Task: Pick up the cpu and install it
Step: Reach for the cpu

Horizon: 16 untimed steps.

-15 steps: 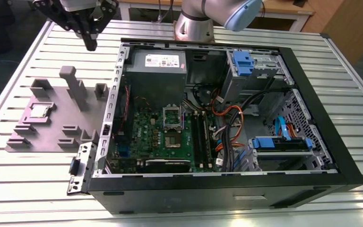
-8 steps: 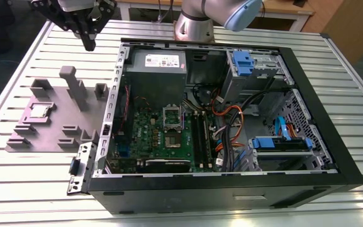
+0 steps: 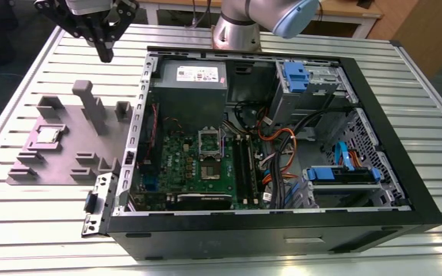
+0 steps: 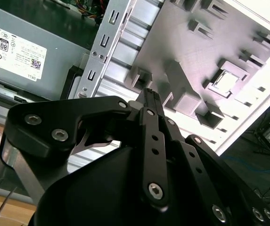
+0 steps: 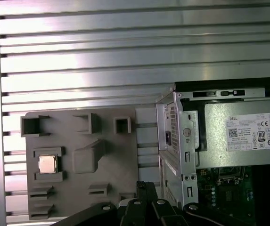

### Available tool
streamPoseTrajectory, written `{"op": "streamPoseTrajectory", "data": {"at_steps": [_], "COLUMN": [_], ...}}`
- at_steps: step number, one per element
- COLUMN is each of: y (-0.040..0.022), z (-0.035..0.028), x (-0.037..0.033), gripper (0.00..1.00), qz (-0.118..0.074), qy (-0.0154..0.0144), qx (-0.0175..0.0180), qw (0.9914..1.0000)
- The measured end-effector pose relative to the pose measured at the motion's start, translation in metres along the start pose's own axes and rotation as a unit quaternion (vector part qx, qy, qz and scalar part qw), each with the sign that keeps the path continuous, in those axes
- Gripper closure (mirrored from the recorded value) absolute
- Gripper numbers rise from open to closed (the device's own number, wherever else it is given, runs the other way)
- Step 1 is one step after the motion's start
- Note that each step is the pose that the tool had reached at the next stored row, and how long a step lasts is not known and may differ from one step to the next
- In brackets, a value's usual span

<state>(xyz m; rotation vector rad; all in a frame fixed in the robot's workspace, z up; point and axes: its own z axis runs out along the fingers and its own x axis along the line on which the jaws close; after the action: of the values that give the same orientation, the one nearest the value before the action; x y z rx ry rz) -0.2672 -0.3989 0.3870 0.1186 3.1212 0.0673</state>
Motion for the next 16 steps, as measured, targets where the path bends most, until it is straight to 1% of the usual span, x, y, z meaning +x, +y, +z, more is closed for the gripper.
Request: {"op": "streamPoseTrajectory", "data": {"at_steps": [3,5,16], "y": [0.0000,-0.0002,-0.0004], "z": [0.0001,0.0004,0.0007], "x": [0.0006,0.0024,0.0046], "gripper": [0.89,0.89,0.89], "qz": [0.000,0.000,0.000], "qy": [0.0003,0.0010,0.0016], "qx": [0.0000,0.0001,0.0001], "qw": [1.00000,1.00000,1.00000]}}
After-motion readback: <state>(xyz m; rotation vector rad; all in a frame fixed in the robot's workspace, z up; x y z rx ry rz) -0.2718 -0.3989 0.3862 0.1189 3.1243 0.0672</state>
